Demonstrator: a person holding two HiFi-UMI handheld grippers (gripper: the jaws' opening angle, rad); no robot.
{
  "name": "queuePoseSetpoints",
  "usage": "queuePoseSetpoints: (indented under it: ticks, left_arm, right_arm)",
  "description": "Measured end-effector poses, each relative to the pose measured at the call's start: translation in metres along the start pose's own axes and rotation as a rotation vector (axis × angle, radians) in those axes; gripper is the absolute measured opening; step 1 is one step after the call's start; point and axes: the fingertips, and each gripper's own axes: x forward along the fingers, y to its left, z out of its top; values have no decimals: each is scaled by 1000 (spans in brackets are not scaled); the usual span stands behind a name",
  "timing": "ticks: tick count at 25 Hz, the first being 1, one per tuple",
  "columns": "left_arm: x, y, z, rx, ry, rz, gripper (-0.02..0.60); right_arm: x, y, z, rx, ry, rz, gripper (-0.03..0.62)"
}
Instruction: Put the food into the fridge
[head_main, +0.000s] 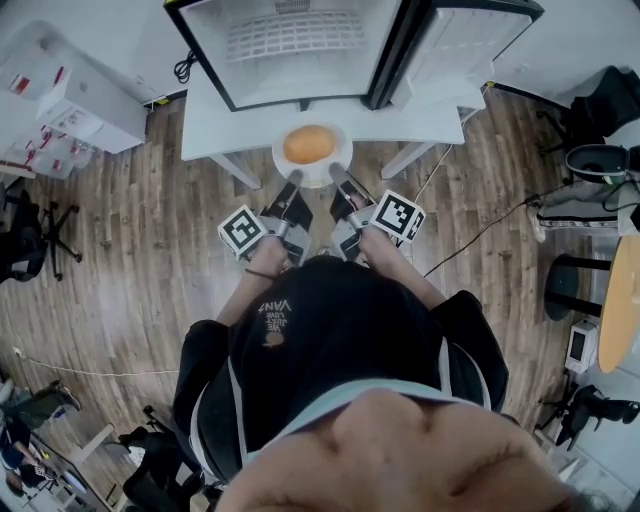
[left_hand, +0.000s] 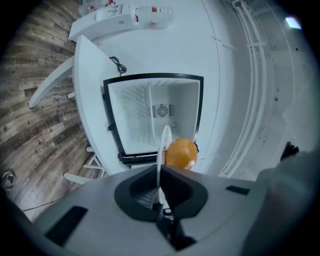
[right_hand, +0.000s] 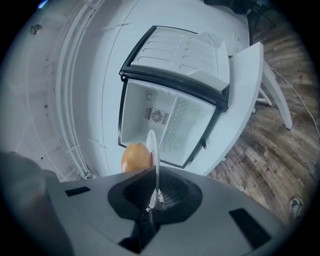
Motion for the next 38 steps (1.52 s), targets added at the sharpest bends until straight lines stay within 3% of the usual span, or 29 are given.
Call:
queuePoseSetpoints:
  ticks: [15, 21, 38]
  left_arm:
    - [16, 4, 0, -1, -63, 29, 23]
    - [25, 7, 5, -9, -45, 33, 23]
    - [53, 11, 52, -19, -14, 18, 23]
  right_arm:
    - [11, -6, 17, 23, 56, 43, 20]
    - [14, -13, 24, 16, 40, 3, 20]
    - [64, -7, 42, 13, -1, 9, 20]
